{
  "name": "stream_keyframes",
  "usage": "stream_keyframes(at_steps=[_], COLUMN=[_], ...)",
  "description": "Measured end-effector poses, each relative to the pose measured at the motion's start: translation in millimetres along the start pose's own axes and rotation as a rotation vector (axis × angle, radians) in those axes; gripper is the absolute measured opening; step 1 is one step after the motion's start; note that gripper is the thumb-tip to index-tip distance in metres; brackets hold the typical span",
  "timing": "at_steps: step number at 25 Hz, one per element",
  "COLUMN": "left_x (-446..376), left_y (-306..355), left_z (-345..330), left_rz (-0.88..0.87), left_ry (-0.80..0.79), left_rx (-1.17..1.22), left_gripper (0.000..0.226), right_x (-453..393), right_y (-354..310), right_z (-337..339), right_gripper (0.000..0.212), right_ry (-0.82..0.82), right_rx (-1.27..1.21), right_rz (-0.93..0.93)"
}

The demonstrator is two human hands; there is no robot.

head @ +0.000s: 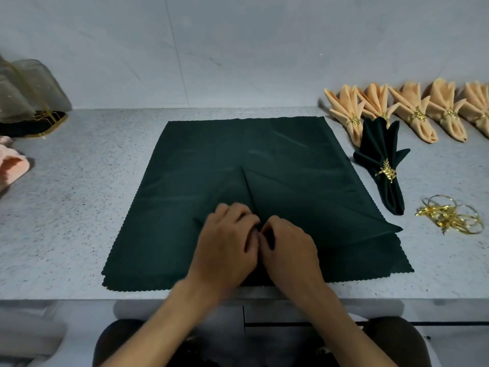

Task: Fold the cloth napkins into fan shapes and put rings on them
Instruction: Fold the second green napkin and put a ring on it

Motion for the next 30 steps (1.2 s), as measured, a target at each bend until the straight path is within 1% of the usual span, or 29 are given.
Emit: stream_keyframes(at_steps=[1, 2, 3, 4, 5, 6, 7, 9, 10, 11, 12, 13, 15, 16, 18, 19, 20, 21, 24, 25, 26, 28, 30], left_x=[13, 21, 23, 21, 16, 12, 10, 12, 15, 18, 21, 24, 29, 32, 37, 38, 39, 39, 41, 41, 41, 39, 37], left_y=[17, 29, 37, 43, 49, 54, 57, 59, 59, 56, 50, 42, 20, 10, -5, -8, -9, -11, -16, -16, -16, -15, -15], left_z=[-1, -4, -9, -13, -17, -20, -24, -30, -31, -32, -29, -25, -13, -7, 2, 5, 7, 7, 7, 8, 8, 8, 9], left_rz=[-0.026, -0.044, -0.072, -0.108, -0.156, -0.206, -0.242, -0.283, -0.301, -0.317, -0.325, -0.332, -0.338, -0.319, -0.241, -0.212, -0.181, -0.146, -0.085, -0.078, -0.07, -0.03, 0.039], left_ry=[-0.044, -0.086, -0.117, -0.145, -0.17, -0.189, -0.206, -0.243, -0.263, -0.28, -0.286, -0.288, -0.281, -0.281, -0.281, -0.264, -0.242, -0.223, -0.168, -0.16, -0.159, -0.142, -0.105], left_rx=[0.043, 0.056, 0.04, -0.001, -0.045, -0.084, -0.119, -0.15, -0.159, -0.17, -0.174, -0.166, -0.128, -0.092, -0.005, 0.017, 0.027, 0.037, 0.077, 0.078, 0.067, 0.053, 0.041], left_gripper=[0.027, 0.033, 0.038, 0.039, 0.038, 0.037, 0.036, 0.03, 0.023, 0.013, 0.011, 0.016, 0.019, 0.021, 0.027, 0.028, 0.029, 0.03, 0.031, 0.032, 0.033, 0.036, 0.037], right_x=[-3, -5, -9, -14, -19, -28, -36, -45, -47, -46, -45, -42, -31, -23, -6, -4, -7, -15, -45, -55, -65, -88, -112], right_y=[4, 10, 18, 27, 37, 49, 63, 92, 106, 114, 116, 116, 116, 113, 100, 93, 86, 82, 79, 75, 70, 58, 54], right_z=[5, 13, 27, 45, 64, 79, 87, 88, 88, 90, 91, 90, 81, 74, 62, 59, 60, 62, 68, 64, 57, 39, 21], right_gripper=[0.005, 0.003, 0.009, 0.011, 0.012, 0.013, 0.018, 0.038, 0.044, 0.045, 0.041, 0.034, 0.024, 0.023, 0.032, 0.031, 0.025, 0.02, 0.024, 0.023, 0.021, 0.011, 0.012], right_ry=[-0.023, -0.028, 0.005, 0.054, 0.096, 0.103, 0.058, -0.149, -0.23, -0.284, -0.322, -0.366, -0.507, -0.598, -0.781, -0.827, -0.822, -0.782, -0.633, -0.61, -0.592, -0.539, -0.408], right_rx=[-0.104, -0.224, -0.319, -0.355, -0.318, -0.199, 0.012, 0.501, 0.631, 0.672, 0.633, 0.527, 0.249, 0.14, -0.038, -0.114, -0.195, -0.298, -0.734, -0.858, -0.919, -0.837, -0.683], right_rz=[-0.027, -0.052, -0.058, -0.05, -0.041, -0.037, -0.048, -0.095, -0.118, -0.133, -0.129, -0.13, -0.166, -0.174, -0.142, -0.114, -0.101, -0.116, -0.268, -0.312, -0.341, -0.354, -0.364])
Point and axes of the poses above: each hand's wrist, its own x-axis away from the middle knuckle, its own z-axis out of the back of the hand, y = z × x, the point moved 10 cm from there along -x, towards the middle knuckle, and after that the axes turned 4 degrees about -z, right-handed, at the moved point
